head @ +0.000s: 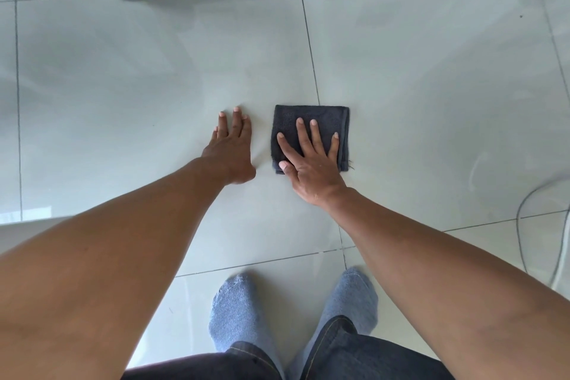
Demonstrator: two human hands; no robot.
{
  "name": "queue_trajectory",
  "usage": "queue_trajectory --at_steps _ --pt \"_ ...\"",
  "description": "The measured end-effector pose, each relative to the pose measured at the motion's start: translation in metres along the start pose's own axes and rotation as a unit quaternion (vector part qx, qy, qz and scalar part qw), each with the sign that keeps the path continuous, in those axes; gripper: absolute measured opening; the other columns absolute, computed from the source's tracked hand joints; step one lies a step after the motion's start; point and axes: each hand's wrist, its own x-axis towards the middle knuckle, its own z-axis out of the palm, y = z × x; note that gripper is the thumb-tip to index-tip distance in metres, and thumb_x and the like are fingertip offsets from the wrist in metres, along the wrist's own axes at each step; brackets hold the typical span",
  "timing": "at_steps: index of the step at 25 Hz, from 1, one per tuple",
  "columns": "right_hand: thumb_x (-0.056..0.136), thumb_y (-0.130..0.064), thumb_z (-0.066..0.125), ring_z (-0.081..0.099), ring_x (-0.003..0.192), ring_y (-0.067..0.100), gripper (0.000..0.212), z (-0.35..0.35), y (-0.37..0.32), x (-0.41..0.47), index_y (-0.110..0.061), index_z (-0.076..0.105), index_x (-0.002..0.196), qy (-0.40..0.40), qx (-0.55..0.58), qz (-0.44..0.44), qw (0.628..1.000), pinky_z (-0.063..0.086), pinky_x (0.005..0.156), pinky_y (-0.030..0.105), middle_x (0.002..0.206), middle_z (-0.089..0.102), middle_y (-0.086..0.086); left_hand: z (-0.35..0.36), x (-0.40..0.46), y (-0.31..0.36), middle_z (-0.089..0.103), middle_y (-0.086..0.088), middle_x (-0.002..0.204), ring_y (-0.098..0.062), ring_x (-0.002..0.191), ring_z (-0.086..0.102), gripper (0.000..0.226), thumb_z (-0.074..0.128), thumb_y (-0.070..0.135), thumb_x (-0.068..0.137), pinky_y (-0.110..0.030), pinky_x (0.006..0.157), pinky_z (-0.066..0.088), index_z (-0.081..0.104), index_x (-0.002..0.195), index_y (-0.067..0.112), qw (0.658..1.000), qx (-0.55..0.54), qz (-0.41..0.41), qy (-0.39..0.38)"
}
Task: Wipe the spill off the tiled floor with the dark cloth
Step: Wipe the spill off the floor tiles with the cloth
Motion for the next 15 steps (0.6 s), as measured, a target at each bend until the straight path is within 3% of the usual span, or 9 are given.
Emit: queue_trajectory --at_steps 15 --pt "0.105 -0.047 0.031 -0.019 0.156 0.03 0.057 -0.0046 -0.0035 0.0071 -0.039 0.015 0.16 -0.002 0.024 -0.009 1.0 -0.011 0.117 0.072 0.172 -0.012 0.004 0.0017 0.0015 0.0007 -0.029 -0.008 0.165 -0.037 0.152 -0.021 0.109 0.066 0.028 0.087 -0.045 0.125 0.007 -0.015 0.158 0.01 1.0 0.006 -0.003 0.008"
